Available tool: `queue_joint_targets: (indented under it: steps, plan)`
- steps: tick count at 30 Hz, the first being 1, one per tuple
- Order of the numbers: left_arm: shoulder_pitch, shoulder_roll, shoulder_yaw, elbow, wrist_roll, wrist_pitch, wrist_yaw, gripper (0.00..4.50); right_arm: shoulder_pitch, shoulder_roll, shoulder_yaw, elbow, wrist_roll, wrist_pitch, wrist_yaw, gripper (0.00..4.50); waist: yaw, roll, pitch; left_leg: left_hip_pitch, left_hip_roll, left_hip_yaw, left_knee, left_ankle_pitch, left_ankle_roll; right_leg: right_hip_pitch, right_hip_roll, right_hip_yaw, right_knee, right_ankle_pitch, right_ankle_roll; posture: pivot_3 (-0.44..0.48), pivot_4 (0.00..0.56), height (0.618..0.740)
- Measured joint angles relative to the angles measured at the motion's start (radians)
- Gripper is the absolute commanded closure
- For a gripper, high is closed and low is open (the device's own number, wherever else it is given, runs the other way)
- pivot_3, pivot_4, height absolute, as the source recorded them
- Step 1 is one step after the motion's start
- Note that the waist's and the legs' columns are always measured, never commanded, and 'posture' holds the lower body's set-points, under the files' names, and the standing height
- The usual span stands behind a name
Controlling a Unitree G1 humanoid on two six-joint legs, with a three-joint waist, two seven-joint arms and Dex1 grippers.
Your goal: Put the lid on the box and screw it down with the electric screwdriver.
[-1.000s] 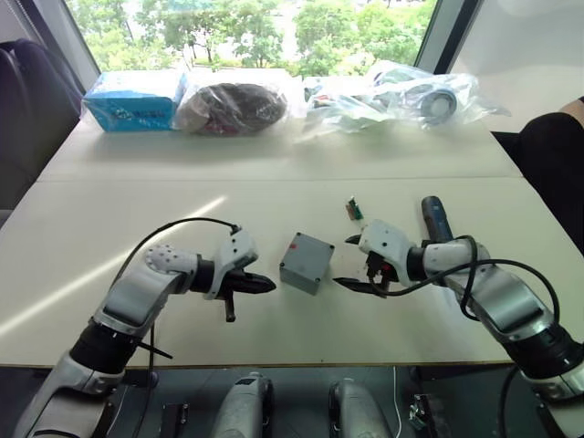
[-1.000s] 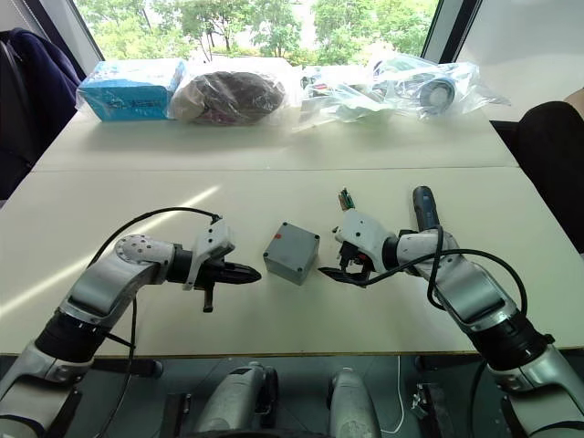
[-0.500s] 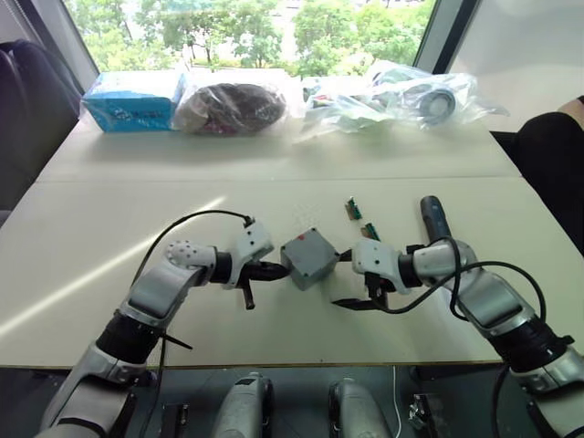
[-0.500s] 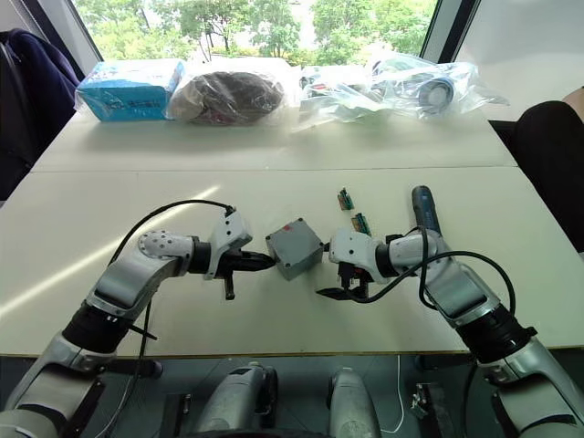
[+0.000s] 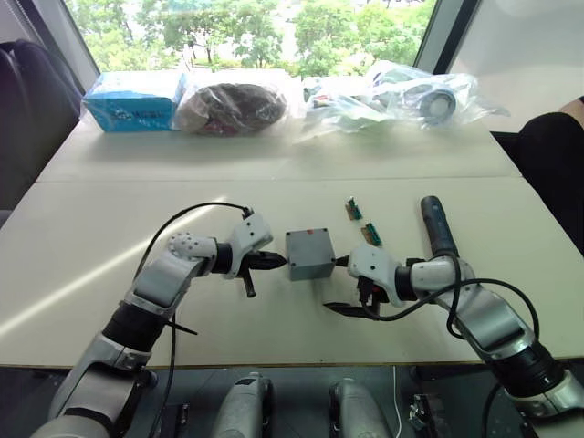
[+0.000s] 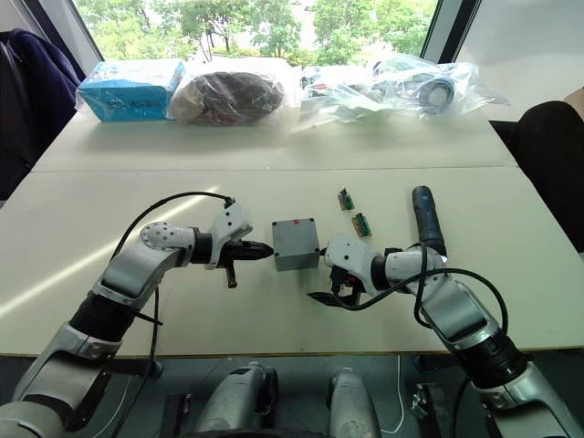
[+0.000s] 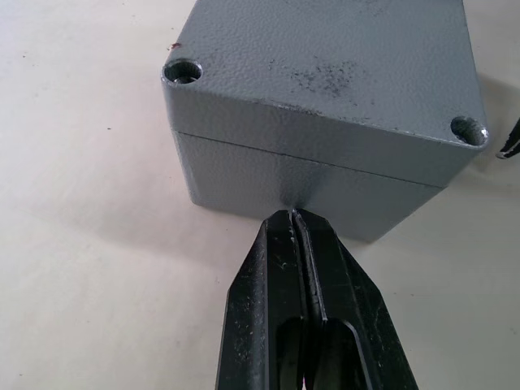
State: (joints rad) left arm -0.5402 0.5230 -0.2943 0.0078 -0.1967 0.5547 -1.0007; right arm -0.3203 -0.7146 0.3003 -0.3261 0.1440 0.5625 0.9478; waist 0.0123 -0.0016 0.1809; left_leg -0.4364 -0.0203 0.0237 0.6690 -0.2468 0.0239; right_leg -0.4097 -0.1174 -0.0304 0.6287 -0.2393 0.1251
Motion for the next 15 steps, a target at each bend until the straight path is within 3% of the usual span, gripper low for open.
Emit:
queue_joint_targets:
  steps: [11,15]
  plan:
    - [0.000,0.004,0.001,-0.001,0.000,0.000,-0.003,4.50,0.007,0.024,-0.010,-0.018,-0.001,0.032,-0.037,0.04,0.000,0.000,0.000,0.000,0.000,0.000,0.000,0.000,0.000,0.000,0.000,0.000,0.000,0.000,0.000,0.000,0.150,0.740]
    - [0.000,0.036,0.012,-0.028,-0.024,0.002,-0.038,4.50,0.027,0.004,-0.078,-0.084,0.033,0.059,-0.044,0.04,0.000,0.000,0.000,0.000,0.000,0.000,0.000,0.000,0.000,0.000,0.000,0.000,0.000,0.000,0.000,0.000,0.150,0.740]
